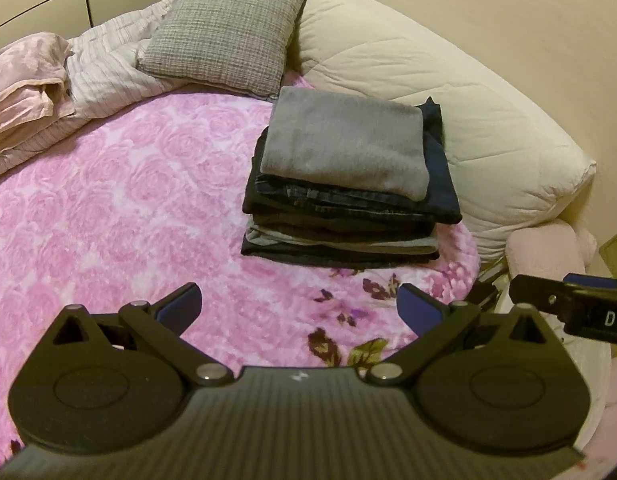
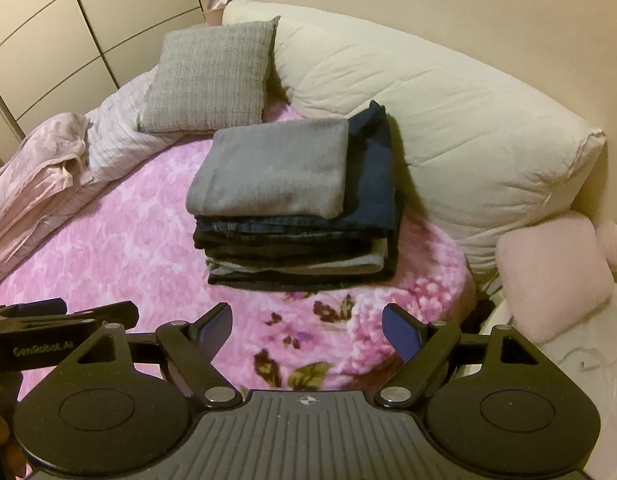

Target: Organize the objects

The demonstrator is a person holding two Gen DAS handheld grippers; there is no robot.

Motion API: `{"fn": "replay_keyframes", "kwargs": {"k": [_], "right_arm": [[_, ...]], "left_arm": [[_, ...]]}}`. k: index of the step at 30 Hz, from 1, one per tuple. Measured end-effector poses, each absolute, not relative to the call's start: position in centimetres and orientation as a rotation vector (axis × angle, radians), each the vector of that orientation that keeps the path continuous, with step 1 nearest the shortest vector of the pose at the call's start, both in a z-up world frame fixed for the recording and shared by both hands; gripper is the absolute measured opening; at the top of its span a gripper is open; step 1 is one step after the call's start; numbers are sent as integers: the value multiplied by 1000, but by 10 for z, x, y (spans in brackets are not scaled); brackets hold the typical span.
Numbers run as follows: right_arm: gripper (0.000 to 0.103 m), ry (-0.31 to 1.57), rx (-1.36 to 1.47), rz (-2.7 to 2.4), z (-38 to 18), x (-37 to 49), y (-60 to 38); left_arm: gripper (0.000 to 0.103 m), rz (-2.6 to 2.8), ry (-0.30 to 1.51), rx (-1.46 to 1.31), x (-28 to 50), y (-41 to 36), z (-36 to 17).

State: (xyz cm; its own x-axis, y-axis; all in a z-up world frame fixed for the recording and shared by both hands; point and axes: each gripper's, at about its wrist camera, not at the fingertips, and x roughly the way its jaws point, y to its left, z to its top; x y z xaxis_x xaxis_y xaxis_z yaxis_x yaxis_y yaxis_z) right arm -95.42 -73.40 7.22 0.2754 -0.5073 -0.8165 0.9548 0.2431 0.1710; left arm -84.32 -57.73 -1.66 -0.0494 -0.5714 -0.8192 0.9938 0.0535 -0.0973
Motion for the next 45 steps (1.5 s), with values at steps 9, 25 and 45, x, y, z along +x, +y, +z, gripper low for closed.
{"fn": "replay_keyframes", "kwargs": {"k": [9,25,45], "right_arm": [[79,722,773,-1120,66,-953,-725],[79,708,762,-1132,70,-954,-727],[79,700,735,-1131,70,-946,-741]], "left_arm": [[102,-1421,844,673,-844,-568,-21],[102,-1432,805,697,-855,-575,-19],[102,-1429,785,716,-854,-589,-23]]}}
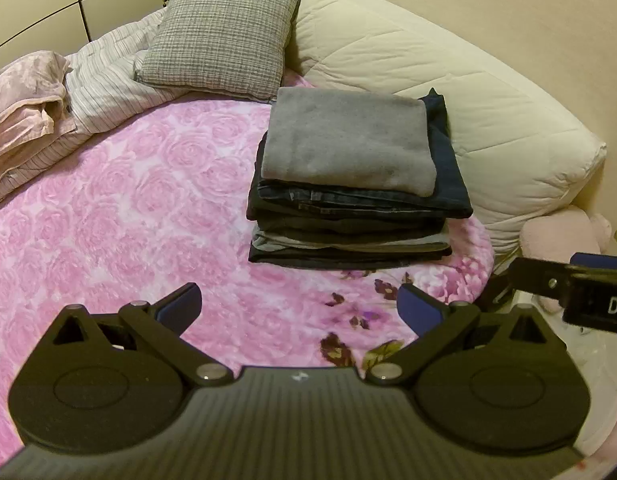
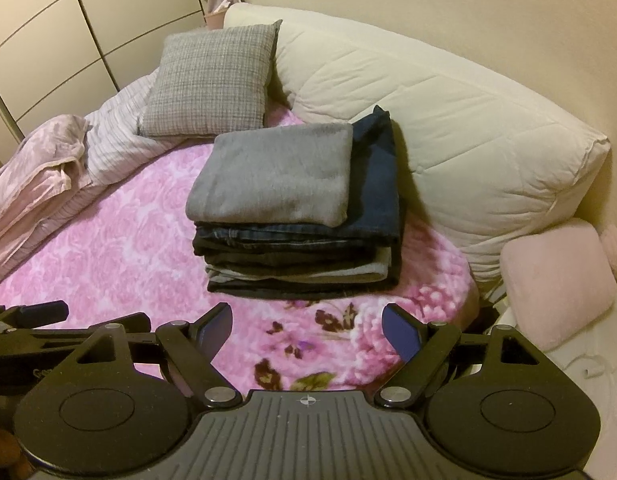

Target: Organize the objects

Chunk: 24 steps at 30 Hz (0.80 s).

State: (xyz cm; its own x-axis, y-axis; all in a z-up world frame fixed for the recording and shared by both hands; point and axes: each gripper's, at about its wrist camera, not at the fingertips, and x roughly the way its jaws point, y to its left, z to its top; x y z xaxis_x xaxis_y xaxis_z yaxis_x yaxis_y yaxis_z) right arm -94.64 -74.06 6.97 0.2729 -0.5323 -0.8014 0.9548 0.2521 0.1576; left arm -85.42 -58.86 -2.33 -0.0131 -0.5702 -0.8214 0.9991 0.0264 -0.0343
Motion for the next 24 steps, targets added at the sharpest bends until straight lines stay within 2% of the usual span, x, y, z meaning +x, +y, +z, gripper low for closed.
{"fn": "replay_keyframes", "kwargs": {"k": [24], "right_arm": [[79,707,725,-1130,67,-942,-742]], "left_arm": [[102,-1438,763,736,-853,-587,-23]]}}
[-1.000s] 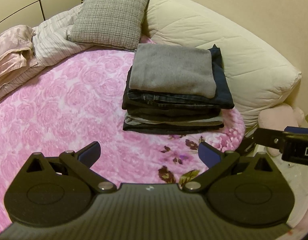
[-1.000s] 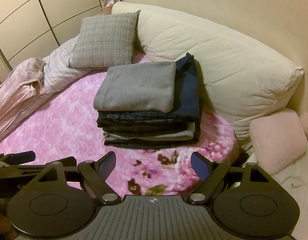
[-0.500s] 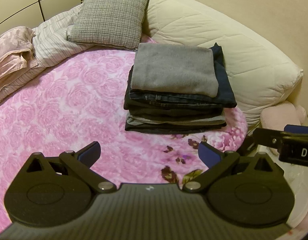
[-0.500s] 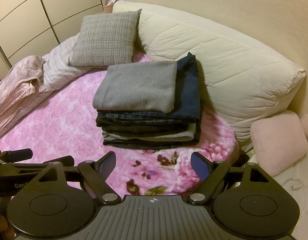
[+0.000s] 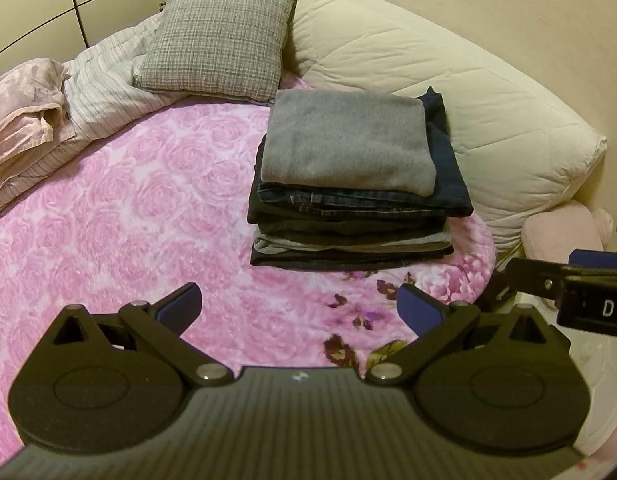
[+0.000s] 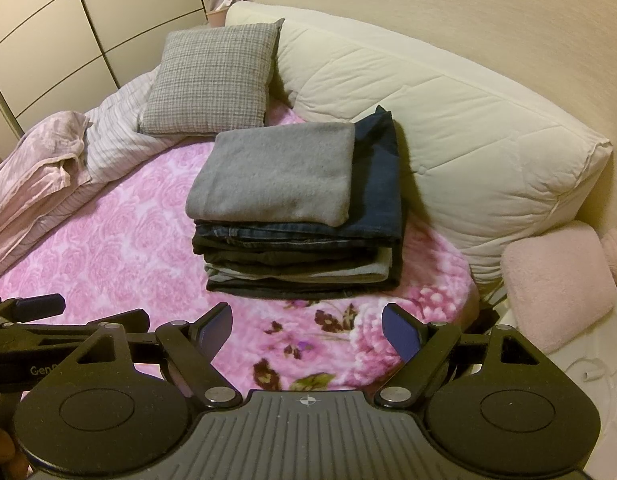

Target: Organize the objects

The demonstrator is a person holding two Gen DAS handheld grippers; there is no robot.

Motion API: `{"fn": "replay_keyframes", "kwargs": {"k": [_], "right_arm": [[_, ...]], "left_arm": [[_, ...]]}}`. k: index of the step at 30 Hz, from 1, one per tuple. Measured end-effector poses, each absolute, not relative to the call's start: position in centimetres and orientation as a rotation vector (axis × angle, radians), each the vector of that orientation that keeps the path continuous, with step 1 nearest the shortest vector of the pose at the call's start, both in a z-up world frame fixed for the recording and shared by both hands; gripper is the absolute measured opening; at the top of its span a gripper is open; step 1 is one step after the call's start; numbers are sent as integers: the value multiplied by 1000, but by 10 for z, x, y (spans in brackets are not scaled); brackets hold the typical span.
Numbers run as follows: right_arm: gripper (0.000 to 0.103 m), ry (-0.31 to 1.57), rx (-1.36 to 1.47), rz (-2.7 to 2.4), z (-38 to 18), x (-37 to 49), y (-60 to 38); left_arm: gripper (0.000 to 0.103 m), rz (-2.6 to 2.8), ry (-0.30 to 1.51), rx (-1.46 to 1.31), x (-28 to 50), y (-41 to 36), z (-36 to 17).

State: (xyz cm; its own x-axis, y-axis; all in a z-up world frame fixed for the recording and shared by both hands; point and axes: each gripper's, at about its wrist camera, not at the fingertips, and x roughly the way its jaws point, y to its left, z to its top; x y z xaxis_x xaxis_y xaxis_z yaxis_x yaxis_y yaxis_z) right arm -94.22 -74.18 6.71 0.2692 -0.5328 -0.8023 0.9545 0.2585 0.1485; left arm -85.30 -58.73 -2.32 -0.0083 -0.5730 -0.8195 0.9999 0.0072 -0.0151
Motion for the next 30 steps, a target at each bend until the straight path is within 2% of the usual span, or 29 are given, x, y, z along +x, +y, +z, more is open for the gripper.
{"fn": "replay_keyframes", "kwargs": {"k": [30], "right_arm": [[79,702,728,-1131,70,-944,-745]], "left_arm": [[102,-1450,722,716,-859,-589,-18]]}}
